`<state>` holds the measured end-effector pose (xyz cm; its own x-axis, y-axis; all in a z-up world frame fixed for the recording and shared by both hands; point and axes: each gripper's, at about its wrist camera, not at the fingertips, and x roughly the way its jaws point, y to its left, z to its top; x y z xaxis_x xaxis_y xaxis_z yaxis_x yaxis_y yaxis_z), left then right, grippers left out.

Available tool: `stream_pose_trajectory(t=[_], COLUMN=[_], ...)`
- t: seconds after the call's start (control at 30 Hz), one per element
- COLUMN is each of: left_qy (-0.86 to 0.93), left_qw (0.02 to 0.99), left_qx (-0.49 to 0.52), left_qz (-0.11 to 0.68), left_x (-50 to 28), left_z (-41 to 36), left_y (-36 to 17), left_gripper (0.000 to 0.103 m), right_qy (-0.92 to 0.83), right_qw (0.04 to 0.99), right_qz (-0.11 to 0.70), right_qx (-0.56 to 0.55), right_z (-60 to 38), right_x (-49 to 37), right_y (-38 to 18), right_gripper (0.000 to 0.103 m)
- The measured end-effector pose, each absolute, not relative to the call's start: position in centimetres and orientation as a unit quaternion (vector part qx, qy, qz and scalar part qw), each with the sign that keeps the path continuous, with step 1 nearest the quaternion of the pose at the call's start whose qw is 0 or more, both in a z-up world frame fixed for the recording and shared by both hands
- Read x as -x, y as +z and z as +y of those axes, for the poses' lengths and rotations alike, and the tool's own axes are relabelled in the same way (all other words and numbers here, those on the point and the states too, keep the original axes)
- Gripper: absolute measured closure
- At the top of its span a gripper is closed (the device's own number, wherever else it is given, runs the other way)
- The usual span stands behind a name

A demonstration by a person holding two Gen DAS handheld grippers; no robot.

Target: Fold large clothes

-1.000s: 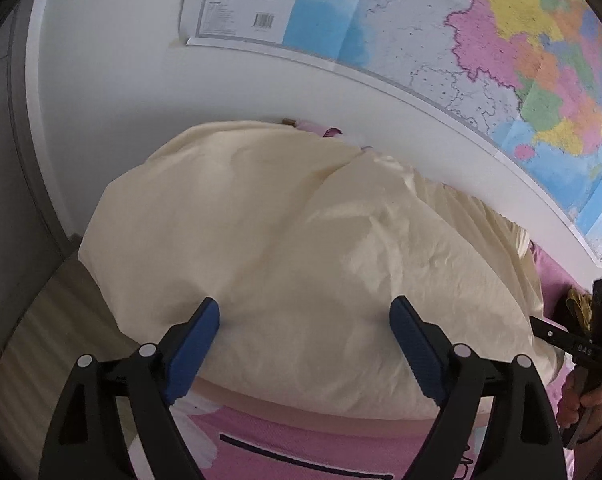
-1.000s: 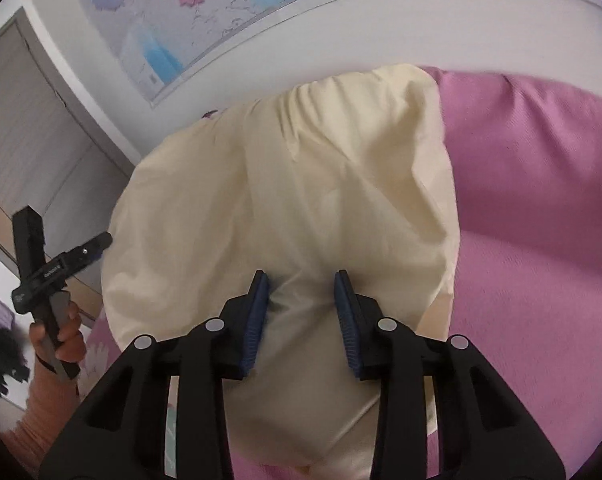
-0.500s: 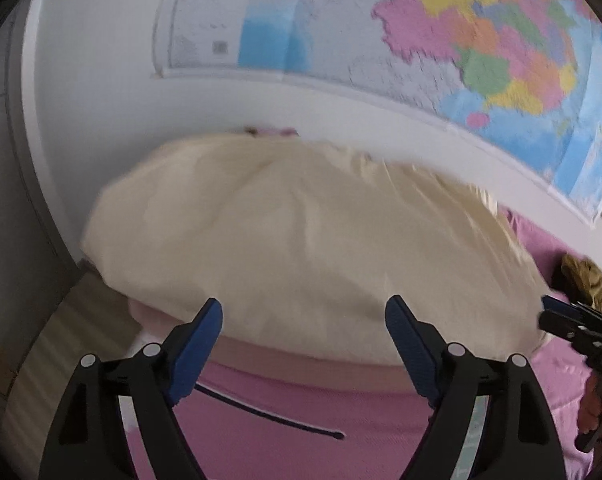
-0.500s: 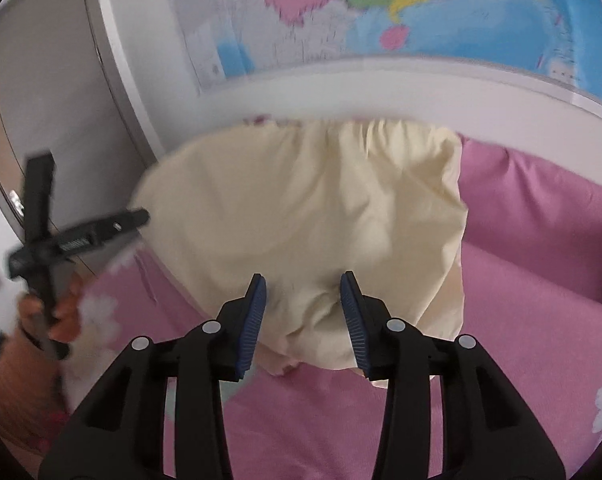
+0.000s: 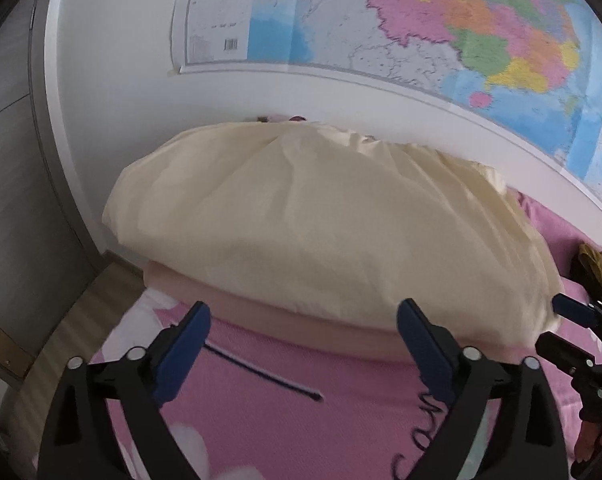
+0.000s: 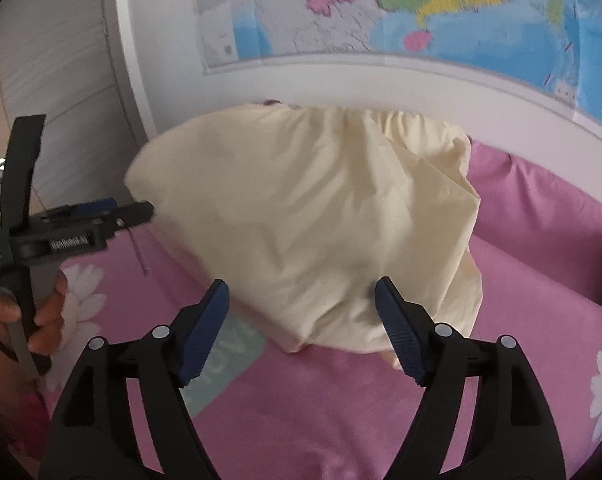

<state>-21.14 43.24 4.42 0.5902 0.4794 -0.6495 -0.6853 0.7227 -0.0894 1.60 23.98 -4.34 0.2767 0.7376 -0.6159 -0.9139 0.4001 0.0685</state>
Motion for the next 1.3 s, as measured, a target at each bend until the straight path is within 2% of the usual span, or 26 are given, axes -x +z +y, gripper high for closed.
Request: stream_pose_trajectory(t=[0.07, 0.23, 0.47, 0.83, 1.3], left_qy=[0.334, 0.345, 0.354, 0.373, 0.375], left_qw=[0.877, 0.874, 0.867, 0.864, 0.860], left_qx=[0.171, 0.169, 0.180, 0.160, 0.162], left_qz=[0.301, 0.299, 0.302, 0.298, 0.306], left_x=[21.7, 22.5, 23.8, 24.8, 25.1], left_z=[41.9, 38.8, 35.2, 31.3, 30.1], left_y=[4.6, 4.6, 4.1, 4.3, 4.4], left_gripper=[0.006, 0.006, 0.006, 0.006, 0.006], right_qy=[0.528, 0.520, 0.498, 0.503, 0.510], right_qw=[0.789, 0.801, 0.809, 0.811, 0.810], right_qz=[0.281, 0.268, 0.288, 0.274, 0.265], right_qx=[0.141, 0.131, 0.122, 0.122, 0.118], right_z=[23.1, 20.8, 18.1, 15.6, 14.4], right_x=[-0.7, 0.9, 1.7, 3.6, 4.9], right_y=[-3.9, -3.5, -4.1, -3.9, -3.4], right_gripper=[0.017, 0.005, 0.005, 0.005, 0.005])
